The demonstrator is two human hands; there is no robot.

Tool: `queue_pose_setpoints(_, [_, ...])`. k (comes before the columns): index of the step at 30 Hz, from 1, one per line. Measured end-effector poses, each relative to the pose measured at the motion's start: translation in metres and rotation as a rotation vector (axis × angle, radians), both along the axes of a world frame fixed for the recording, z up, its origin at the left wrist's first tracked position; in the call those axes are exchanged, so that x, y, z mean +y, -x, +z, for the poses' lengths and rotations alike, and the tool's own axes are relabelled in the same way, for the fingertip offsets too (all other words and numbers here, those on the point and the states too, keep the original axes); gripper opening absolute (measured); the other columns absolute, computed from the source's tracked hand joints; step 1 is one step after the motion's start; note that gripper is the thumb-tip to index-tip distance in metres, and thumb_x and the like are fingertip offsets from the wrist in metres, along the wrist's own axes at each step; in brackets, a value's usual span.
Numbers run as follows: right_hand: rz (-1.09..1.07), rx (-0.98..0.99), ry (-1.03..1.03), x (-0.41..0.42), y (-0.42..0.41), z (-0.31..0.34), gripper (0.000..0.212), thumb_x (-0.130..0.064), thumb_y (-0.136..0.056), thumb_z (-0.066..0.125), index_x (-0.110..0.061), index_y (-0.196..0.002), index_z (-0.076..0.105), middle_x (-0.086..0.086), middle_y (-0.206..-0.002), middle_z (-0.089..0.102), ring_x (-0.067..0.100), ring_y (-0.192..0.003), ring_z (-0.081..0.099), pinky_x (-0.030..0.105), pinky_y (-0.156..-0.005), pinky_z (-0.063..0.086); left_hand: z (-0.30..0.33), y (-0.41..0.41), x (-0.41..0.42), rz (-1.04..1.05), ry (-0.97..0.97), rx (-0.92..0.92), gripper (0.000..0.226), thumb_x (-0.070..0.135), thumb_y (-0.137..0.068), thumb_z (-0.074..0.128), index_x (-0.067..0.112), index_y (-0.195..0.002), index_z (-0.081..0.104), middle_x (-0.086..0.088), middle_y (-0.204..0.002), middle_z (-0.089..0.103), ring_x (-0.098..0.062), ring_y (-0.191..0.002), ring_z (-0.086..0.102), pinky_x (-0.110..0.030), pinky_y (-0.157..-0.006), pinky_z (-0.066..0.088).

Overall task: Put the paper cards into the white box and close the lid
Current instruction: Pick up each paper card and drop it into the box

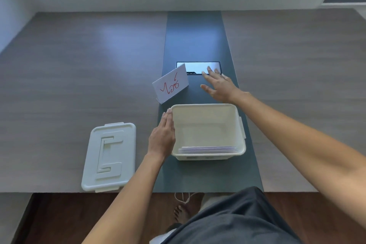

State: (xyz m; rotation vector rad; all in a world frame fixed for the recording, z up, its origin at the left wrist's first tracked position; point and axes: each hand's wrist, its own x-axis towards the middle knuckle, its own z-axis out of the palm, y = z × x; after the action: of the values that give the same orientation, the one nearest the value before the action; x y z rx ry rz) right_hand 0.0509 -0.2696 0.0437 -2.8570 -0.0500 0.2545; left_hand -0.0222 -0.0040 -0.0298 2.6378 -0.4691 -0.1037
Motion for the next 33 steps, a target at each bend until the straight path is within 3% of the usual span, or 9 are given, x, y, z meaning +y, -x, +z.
queue_pose_setpoints(5, [0.057, 0.016, 0.149, -0.001, -0.041, -0.009, 0.065, -0.048, -0.105, 0.03, -0.023, -0.16, 0.008, 0.004, -0.168, -0.005, 0.027, -0.155, -0.004, 0.045, -0.124, 0.004, -0.001, 0.0, 0.0, -0.007, -0.009, -0.014, 0.06, 0.007, -0.098, 0.028, 0.016, -0.156, 0.015, 0.002, -0.162, 0.021, -0.017, -0.147, 0.025, -0.043, -0.097, 0.046])
queue_pose_setpoints(11, [0.105, 0.074, 0.19, 0.005, -0.083, -0.02, 0.067, -0.046, -0.105, 0.032, -0.024, -0.16, 0.001, 0.005, -0.168, -0.01, 0.026, -0.155, -0.007, 0.045, -0.123, 0.001, -0.002, 0.001, 0.001, 0.001, -0.019, -0.028, 0.058, 0.009, -0.1, 0.028, 0.015, -0.155, 0.015, 0.002, -0.162, 0.021, -0.017, -0.146, 0.028, -0.039, -0.097, 0.047])
queue_pose_setpoints(19, [0.234, 0.003, 0.216, 0.032, -0.12, -0.03, 0.078, -0.034, -0.102, 0.048, -0.022, -0.16, -0.002, 0.007, -0.167, -0.012, 0.03, -0.155, -0.002, 0.044, -0.125, 0.005, -0.004, 0.001, 0.001, 0.014, -0.007, -0.037, 0.06, 0.008, -0.098, 0.032, 0.014, -0.156, 0.016, 0.003, -0.162, 0.02, -0.013, -0.147, 0.025, -0.035, -0.097, 0.046])
queue_pose_setpoints(23, [0.276, 0.016, 0.254, 0.044, -0.141, -0.035, 0.079, -0.028, -0.101, 0.051, -0.023, -0.16, -0.001, 0.013, -0.168, 0.001, 0.032, -0.155, 0.004, 0.045, -0.125, 0.006, -0.004, 0.001, 0.0, 0.034, 0.002, -0.032, 0.061, 0.009, -0.098, 0.034, 0.016, -0.156, 0.015, 0.005, -0.162, 0.02, -0.011, -0.147, 0.024, -0.035, -0.098, 0.045])
queue_pose_setpoints(26, [0.277, 0.056, 0.269, 0.051, -0.151, -0.038, 0.072, -0.029, -0.1, 0.051, -0.023, -0.159, 0.01, 0.014, -0.159, 0.026, 0.032, -0.151, 0.016, 0.046, -0.123, 0.009, -0.003, 0.001, -0.001, 0.036, 0.009, -0.031, 0.061, 0.009, -0.098, 0.034, 0.017, -0.156, 0.015, 0.006, -0.162, 0.02, -0.011, -0.147, 0.023, -0.035, -0.098, 0.045])
queue_pose_setpoints(30, [0.257, -0.001, 0.311, 0.057, -0.153, -0.037, 0.048, -0.025, -0.1, 0.05, -0.02, -0.148, 0.042, 0.018, -0.144, 0.038, 0.034, -0.136, 0.037, 0.042, -0.116, 0.022, -0.003, 0.001, -0.001, 0.036, 0.011, -0.035, 0.061, 0.009, -0.098, 0.034, 0.017, -0.156, 0.015, 0.006, -0.162, 0.02, -0.01, -0.147, 0.023, -0.035, -0.098, 0.045])
queue_pose_setpoints(33, [0.262, -0.003, 0.326, 0.056, -0.152, -0.038, 0.037, -0.016, -0.1, 0.048, -0.019, -0.136, 0.053, 0.015, -0.13, 0.049, 0.034, -0.119, 0.05, 0.041, -0.105, 0.031, -0.003, 0.0, 0.0, 0.036, 0.02, -0.044, 0.059, 0.01, -0.099, 0.034, 0.016, -0.155, 0.016, 0.006, -0.162, 0.021, -0.01, -0.147, 0.024, -0.035, -0.098, 0.045])
